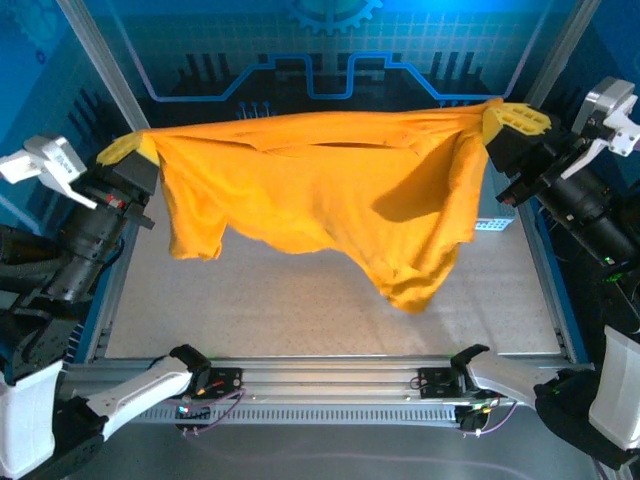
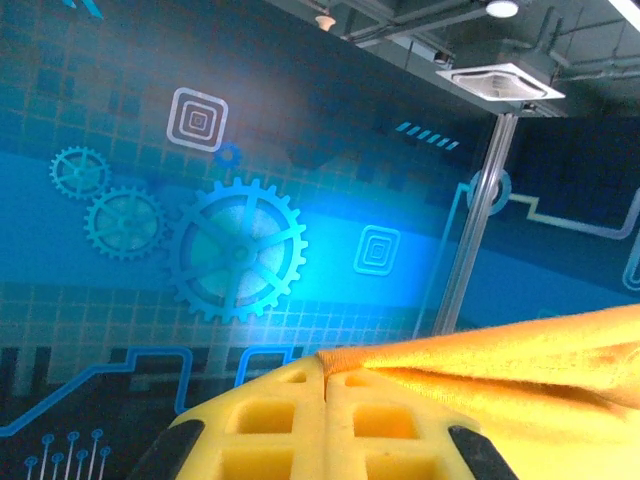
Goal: Fold the inside-out t-shirt
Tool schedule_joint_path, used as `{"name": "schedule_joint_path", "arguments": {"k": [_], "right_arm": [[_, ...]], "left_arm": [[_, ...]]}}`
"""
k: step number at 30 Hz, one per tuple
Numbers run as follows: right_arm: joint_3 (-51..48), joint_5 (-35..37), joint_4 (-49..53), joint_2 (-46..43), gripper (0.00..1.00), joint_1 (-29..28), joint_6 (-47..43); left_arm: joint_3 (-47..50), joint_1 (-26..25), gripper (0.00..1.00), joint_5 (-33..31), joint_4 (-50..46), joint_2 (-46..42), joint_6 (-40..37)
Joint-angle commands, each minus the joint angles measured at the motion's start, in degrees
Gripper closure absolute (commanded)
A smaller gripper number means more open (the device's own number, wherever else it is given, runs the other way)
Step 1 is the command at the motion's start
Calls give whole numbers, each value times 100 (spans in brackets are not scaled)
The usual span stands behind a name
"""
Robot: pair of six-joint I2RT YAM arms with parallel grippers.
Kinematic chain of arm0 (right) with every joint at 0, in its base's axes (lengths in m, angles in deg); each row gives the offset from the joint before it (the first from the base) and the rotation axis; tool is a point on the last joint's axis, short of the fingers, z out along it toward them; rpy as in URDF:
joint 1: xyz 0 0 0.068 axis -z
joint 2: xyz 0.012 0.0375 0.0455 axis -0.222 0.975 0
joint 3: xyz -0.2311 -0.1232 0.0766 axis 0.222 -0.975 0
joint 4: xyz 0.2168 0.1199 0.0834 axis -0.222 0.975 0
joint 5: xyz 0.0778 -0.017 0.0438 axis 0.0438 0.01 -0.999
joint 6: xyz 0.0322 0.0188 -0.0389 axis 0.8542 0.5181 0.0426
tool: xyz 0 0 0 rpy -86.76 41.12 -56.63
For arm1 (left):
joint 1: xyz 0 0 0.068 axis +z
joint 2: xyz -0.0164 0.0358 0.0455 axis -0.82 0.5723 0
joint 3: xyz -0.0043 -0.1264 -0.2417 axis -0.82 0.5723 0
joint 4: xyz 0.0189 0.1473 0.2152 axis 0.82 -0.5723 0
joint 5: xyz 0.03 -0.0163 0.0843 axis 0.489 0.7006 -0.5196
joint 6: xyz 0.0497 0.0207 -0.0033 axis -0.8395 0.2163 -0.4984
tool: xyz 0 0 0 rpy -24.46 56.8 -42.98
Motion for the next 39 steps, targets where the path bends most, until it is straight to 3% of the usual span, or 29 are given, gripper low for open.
{"name": "schedule_joint_path", "arguments": {"k": [1,7,12,15,20,24,27,30,35,39], "right_arm": [[53,604,214,561,100,37,-145],[49,882,180,1397,100,146,-378],[188,499,76,2075,100,690,-92],[526,222,-26,2470,100,922,29],[2350,-132,546,3311,100,992,137],[5766,-176,1819,4755,100,1002,162],[4841,-294,1355,4271,100,1118,283],[5840,-305,2044,4642,100,1112,164],[5855,-180,3071,4801,100,1104,29],[5860,-279,4070,5265,100,1032,22]], "left_arm": [[-251,29,100,-437,-284,564,-203],[-1001,31,100,-1310,-988,1752,-423],[-1485,162,100,-1933,-1176,2631,-454],[-2037,498,100,-1871,-1308,3140,-375],[-3080,720,100,-1563,-1210,3598,-555],[-3506,735,100,-1386,-846,3557,-838],[-3659,737,100,-1171,-688,3453,-1075],[-3200,733,100,-1013,-464,3084,-1218],[-1125,740,100,-905,74,1923,-1319],[900,733,100,-894,164,1033,-924]]}}
